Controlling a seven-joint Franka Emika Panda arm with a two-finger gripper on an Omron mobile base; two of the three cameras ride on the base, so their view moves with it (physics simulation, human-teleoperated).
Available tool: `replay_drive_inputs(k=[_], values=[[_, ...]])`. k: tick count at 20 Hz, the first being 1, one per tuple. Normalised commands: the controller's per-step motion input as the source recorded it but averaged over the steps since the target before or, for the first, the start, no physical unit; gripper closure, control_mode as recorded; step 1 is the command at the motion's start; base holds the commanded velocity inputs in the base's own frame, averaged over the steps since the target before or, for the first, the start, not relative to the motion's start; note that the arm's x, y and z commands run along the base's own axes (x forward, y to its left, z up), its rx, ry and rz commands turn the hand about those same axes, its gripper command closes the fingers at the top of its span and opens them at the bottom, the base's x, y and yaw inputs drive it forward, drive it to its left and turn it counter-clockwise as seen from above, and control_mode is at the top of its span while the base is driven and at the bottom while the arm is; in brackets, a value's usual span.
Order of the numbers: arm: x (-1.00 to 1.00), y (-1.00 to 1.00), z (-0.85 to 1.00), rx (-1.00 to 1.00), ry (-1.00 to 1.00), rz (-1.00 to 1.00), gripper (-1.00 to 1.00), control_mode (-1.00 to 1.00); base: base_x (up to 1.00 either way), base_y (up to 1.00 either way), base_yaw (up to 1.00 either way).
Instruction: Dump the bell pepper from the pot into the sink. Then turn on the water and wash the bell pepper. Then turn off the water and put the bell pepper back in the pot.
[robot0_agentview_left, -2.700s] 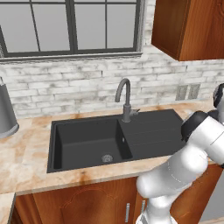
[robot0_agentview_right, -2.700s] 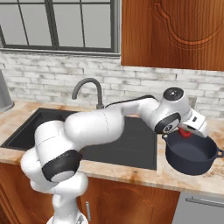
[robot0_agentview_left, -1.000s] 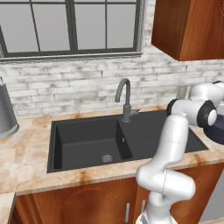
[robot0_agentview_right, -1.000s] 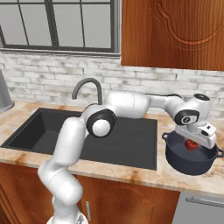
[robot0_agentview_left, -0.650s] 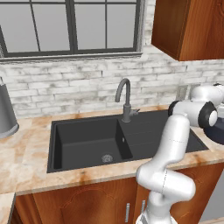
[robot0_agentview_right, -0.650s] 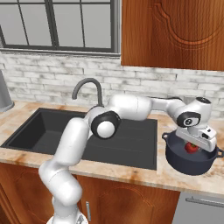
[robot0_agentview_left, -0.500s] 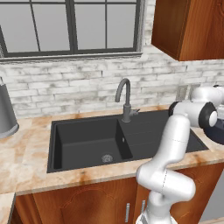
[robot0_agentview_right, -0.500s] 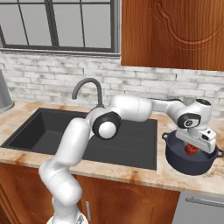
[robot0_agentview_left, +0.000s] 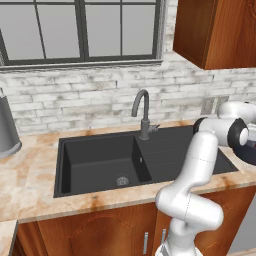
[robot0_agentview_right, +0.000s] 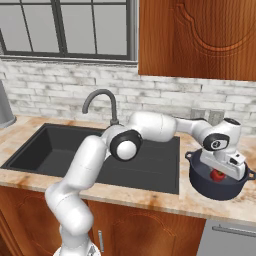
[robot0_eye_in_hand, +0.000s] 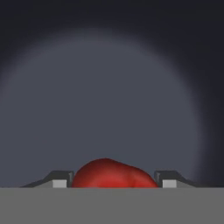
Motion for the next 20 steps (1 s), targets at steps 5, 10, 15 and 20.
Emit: replay_drive_inputs(k=[5,10,15,20], values=[[0.00,0.00,-0.02,0.01,0.01,0.00,-1.00,-1.00,0.00,0.00,0.00],[0.00,0.00,0.03,0.00,0.00,0.00,-1.00,-1.00,0.00,0.00,0.00],[0.00,0.01,0.17,0.00,0.00,0.00,-1.00,-1.00,0.00,0.00,0.00],[-0.03,0.04,0.59,0.00,-0.08,0.00,-1.00,-1.00,0.00,0.00,0.00]])
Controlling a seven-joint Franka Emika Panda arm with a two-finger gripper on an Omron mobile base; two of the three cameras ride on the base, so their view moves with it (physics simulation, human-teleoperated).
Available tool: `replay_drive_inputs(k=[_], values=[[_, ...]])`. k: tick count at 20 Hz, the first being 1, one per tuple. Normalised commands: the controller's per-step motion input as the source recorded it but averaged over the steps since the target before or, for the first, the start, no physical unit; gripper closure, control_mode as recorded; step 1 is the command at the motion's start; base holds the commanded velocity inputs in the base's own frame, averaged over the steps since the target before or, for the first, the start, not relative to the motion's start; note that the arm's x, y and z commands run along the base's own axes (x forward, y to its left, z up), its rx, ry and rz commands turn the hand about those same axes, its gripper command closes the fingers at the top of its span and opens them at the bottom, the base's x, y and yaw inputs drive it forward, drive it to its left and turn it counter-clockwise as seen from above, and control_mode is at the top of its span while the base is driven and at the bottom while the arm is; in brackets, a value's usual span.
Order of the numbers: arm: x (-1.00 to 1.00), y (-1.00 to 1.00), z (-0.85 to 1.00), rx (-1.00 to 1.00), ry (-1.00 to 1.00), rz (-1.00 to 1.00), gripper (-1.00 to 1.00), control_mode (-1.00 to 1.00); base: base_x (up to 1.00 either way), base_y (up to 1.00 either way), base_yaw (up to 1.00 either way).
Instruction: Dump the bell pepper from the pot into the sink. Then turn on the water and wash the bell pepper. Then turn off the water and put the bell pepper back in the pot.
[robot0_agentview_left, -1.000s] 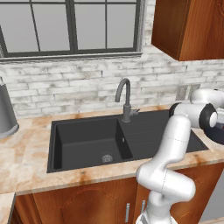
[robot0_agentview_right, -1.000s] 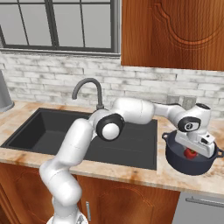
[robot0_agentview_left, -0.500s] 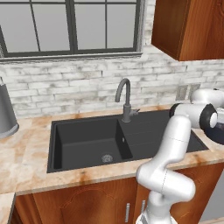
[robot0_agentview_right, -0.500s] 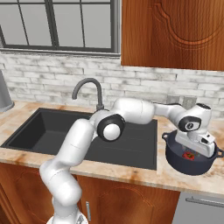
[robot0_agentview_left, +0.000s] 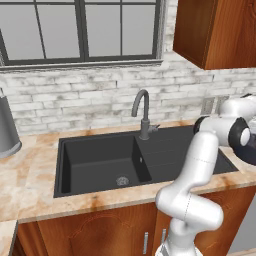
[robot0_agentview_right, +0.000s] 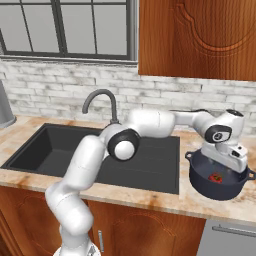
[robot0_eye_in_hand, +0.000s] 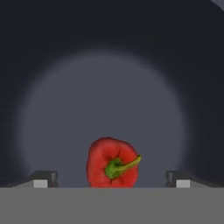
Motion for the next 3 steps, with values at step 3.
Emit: replay_drive_inputs(k=[3], values=[[-0.19,0.09,0.67,0.00,-0.13,0.00,-1.00,-1.00,0.00,0.00,0.00]])
